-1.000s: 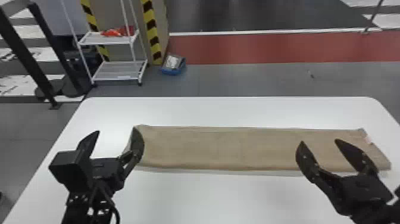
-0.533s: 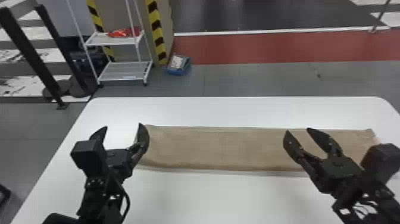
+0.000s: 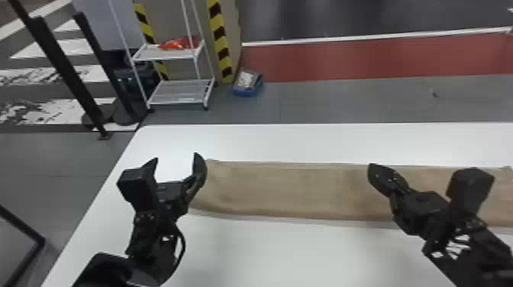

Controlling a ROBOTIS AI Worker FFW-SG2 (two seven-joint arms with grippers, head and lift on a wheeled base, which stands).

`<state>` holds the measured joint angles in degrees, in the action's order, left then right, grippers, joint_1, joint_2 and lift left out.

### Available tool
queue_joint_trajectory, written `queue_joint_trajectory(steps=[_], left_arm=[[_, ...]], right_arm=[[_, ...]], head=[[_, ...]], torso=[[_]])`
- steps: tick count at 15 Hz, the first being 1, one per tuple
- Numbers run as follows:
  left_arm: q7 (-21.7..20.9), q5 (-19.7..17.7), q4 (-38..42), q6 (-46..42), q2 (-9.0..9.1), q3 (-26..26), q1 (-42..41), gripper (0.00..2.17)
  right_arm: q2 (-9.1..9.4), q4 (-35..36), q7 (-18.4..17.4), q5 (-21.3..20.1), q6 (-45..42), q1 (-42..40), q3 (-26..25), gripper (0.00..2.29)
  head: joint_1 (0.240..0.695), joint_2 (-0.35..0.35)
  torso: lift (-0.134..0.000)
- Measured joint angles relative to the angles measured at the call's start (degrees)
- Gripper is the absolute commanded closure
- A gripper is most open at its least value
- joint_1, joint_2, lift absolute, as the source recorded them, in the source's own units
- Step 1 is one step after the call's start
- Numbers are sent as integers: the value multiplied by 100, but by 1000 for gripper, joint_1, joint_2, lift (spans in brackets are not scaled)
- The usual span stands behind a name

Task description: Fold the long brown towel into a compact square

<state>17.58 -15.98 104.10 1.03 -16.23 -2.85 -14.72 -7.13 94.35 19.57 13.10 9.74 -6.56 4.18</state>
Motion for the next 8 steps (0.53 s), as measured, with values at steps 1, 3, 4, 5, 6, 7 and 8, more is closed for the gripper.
queue_joint_trajectory(steps=[1, 3, 4, 5, 6, 7, 8], left_arm=[[-119, -111, -34, 8, -11, 31, 26, 107], [-408, -455, -118, 251, -32, 154, 121, 151], [-438, -534, -145, 454, -36, 194, 173, 157], [-513, -588, -166, 669, -37, 219, 222, 211], [-639, -659, -183, 819, -38, 248, 252, 211], [-794, -756, -199, 965, -41, 301, 278, 215], [-922, -845, -213, 1143, -43, 350, 309, 215]], right_arm=[[-3, -75, 26, -18, -7, 28, 21, 1868], [-2, -221, 39, -78, -37, 61, 69, 1865], [0, -269, 33, -99, -71, 65, 90, 1865], [1, -311, 29, -129, -106, 66, 111, 1865], [1, -336, 28, -162, -125, 66, 127, 1865], [2, -350, 28, -182, -132, 65, 133, 1865], [2, -353, 28, -190, -134, 58, 135, 1865]], head=[[695, 184], [695, 187], [695, 191], [695, 193], [695, 191], [695, 190], [695, 189]], torso=[[-125], [-125], [-125], [-125], [-125], [-125], [-125]])
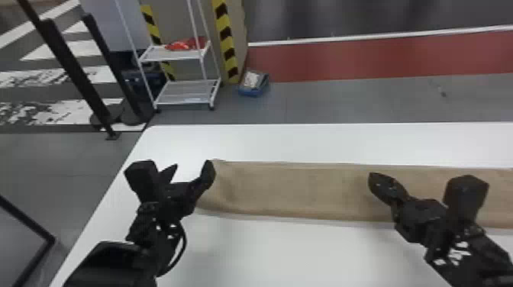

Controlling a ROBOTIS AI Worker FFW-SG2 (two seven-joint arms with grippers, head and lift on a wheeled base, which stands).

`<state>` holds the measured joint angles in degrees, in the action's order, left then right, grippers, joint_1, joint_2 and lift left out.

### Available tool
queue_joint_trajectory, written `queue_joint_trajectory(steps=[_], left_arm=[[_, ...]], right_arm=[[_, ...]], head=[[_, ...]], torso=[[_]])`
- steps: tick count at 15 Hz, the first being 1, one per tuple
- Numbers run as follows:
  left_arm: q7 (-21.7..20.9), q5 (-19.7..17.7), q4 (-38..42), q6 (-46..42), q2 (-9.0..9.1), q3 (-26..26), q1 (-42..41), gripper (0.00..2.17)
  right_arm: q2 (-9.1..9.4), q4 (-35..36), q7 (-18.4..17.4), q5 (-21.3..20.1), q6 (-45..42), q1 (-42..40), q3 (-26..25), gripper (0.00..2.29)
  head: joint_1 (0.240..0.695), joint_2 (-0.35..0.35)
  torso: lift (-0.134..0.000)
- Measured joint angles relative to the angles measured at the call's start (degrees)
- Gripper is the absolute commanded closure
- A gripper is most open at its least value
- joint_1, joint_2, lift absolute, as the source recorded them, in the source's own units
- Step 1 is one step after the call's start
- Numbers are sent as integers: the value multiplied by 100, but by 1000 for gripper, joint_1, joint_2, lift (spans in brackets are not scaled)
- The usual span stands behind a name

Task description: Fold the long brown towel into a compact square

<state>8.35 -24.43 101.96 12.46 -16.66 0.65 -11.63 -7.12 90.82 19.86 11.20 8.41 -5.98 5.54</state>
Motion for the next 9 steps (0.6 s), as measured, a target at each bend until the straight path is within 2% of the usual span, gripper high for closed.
queue_joint_trajectory(steps=[2, 3, 9], left_arm=[[-209, -111, -54, 386, -27, 75, 109, 228], [-251, -116, -84, 527, -42, 91, 162, 326], [-458, -52, -112, 1551, -100, 202, 327, 329]], right_arm=[[0, -2, 0, -19, -1, -21, 0, 1865], [0, -2, 0, -21, -1, -31, 0, 1865], [0, 11, 0, 2, -29, -94, 13, 1865]], head=[[695, 186], [695, 187], [695, 192]], torso=[[-125], [-125], [-125]])
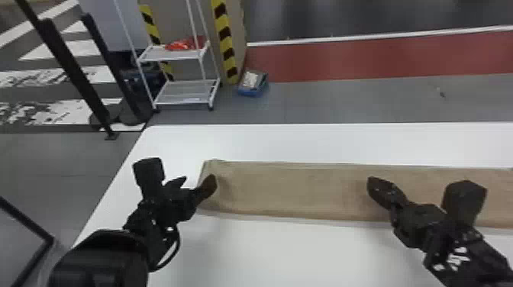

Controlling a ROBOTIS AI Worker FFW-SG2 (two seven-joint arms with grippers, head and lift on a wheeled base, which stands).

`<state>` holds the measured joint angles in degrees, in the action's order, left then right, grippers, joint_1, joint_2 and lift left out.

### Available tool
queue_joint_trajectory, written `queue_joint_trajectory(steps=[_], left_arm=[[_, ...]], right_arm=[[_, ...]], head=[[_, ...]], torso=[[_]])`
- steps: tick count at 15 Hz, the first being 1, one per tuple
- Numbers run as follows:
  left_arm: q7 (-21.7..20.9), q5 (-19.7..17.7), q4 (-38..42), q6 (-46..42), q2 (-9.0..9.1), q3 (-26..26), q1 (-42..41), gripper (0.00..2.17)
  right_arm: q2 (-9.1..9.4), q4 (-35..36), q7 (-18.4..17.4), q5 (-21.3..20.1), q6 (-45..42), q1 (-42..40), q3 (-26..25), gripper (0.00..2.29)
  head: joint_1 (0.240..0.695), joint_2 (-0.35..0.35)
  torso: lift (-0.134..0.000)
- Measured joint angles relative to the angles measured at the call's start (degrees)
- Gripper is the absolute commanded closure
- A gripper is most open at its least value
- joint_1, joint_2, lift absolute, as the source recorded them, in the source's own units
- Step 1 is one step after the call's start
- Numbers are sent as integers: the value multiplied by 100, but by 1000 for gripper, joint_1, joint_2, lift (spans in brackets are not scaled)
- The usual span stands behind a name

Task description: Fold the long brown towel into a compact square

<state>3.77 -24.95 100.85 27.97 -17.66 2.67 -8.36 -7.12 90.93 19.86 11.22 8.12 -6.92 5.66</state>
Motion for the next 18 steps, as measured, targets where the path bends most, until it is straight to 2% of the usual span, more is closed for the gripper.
queue_joint_trajectory(steps=[9, 14, 15, 16, 18], left_arm=[[-89, 97, 5, 498, -38, 6, 178, 333], [-174, 273, -19, 962, -35, -4, 350, 333], [-210, 289, -21, 999, -35, -4, 369, 360], [-230, 303, -21, 1022, -35, -4, 385, 475], [-241, 314, -21, 1063, -37, -4, 396, 485]], right_arm=[[-5, 129, 9, 7, -29, -82, -30, 1865], [-9, 199, 9, 4, -45, -115, -39, 1865], [-9, 211, 9, 3, -45, -116, -39, 1865], [-9, 218, 9, 3, -45, -117, -39, 1865], [-9, 223, 9, 3, -46, -124, -39, 1865]], head=[[695, 192], [695, 192], [695, 190], [695, 190], [695, 190]], torso=[[-125], [-125], [-125], [-125], [-125]])
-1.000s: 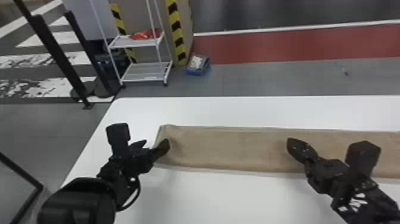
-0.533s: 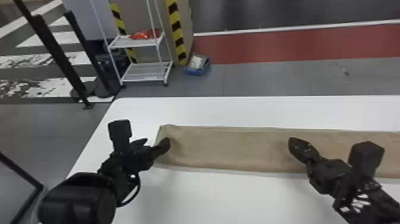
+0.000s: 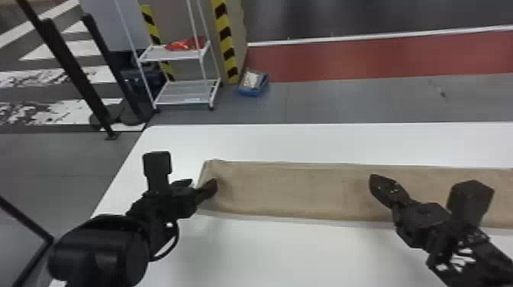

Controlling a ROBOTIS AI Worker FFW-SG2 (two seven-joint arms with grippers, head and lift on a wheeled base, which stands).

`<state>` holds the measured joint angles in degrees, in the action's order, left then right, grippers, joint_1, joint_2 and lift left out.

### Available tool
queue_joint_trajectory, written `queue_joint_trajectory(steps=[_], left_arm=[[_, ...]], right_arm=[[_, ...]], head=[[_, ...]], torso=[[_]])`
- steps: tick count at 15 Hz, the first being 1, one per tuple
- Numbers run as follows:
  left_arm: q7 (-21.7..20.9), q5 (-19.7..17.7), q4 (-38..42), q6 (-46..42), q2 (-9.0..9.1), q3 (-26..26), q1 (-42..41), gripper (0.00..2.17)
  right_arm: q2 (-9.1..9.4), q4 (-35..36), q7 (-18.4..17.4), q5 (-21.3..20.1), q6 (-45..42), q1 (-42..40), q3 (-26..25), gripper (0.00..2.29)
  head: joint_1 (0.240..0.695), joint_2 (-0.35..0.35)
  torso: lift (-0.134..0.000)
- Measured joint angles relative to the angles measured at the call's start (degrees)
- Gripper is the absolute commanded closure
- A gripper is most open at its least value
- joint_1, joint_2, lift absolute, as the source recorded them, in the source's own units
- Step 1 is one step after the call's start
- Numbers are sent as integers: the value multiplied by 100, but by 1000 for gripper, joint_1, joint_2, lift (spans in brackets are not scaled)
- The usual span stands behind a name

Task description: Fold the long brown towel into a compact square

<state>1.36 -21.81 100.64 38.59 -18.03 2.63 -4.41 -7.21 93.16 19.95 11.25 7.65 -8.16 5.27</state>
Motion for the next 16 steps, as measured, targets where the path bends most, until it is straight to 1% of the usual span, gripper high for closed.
queue_joint_trajectory(steps=[1, 2, 4, 5, 6, 8, 9, 11, 14, 16], left_arm=[[-27, 1, 0, 48, -2, -1, 1, 485], [-87, 3, 0, 146, -4, -4, 2, 552], [-156, 20, 12, 310, -5, -16, 7, 755], [-167, 23, 14, 395, -4, -22, 11, 1004], [-184, 22, 18, 543, -3, -28, 28, 1065], [-193, 13, 33, 770, 4, -29, 59, 1092], [-197, -7, 53, 808, 7, -16, 62, 1278], [-175, -134, 223, 968, 10, 25, 53, 1291], [-63, -479, 715, 1200, 48, 106, 22, 1291], [113, -789, 1252, 1853, 152, 128, 139, 1291]], right_arm=[[0, 6, 0, -1, 0, -8, -2, 1865], [-3, 23, 0, -1, 1, -20, -5, 1865], [-8, 70, 0, -4, 5, -47, -9, 1865], [-9, 104, -3, -4, 9, -62, -16, 1865], [-13, 153, -7, -5, 23, -82, -27, 1865], [-17, 229, -9, -10, 55, -112, -41, 1865], [-17, 244, -9, -10, 66, -119, -43, 1865], [-18, 254, -9, -8, 74, -136, -48, 1865], [-23, 256, -9, -8, 53, -175, -55, 1865], [-22, 241, -9, -27, 18, -181, -54, 1865]], head=[[695, 190], [695, 189], [695, 184], [695, 184], [695, 182], [695, 180], [695, 179], [695, 175], [695, 155], [695, 134]], torso=[[-125], [-125], [-125], [-125], [-125], [-125], [-125], [-125], [-125], [-125]])
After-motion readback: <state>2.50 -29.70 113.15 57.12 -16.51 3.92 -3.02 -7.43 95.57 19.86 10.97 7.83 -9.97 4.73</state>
